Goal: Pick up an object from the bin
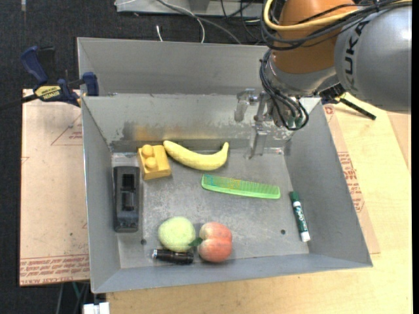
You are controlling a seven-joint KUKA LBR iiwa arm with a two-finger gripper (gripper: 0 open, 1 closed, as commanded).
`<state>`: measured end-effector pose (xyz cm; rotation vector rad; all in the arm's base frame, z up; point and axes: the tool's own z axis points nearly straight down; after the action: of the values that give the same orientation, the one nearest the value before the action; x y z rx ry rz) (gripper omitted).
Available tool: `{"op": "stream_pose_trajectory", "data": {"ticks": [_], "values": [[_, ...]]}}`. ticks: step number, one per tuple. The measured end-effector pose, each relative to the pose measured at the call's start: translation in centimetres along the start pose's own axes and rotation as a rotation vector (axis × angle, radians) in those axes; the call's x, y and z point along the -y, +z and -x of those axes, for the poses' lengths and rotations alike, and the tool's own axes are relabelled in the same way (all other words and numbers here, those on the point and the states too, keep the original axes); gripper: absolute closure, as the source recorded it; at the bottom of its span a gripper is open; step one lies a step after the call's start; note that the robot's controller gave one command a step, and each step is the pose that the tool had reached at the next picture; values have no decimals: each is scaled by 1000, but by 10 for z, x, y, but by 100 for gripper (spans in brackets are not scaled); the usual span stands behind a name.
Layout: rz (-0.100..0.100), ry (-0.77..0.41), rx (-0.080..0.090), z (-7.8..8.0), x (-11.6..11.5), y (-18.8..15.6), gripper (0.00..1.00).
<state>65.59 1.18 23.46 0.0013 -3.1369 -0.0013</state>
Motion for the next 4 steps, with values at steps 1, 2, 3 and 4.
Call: {"op": "stream_pose_trajectory", "data": {"ticks": [1,2,3,4], "values": [[0,0,7,1,0,-5,0],[1,-58,9,-5,-65,146,0],[3,118,30,-12,-71,70,0],[3,-58,6,-8,-72,170,0]]}}
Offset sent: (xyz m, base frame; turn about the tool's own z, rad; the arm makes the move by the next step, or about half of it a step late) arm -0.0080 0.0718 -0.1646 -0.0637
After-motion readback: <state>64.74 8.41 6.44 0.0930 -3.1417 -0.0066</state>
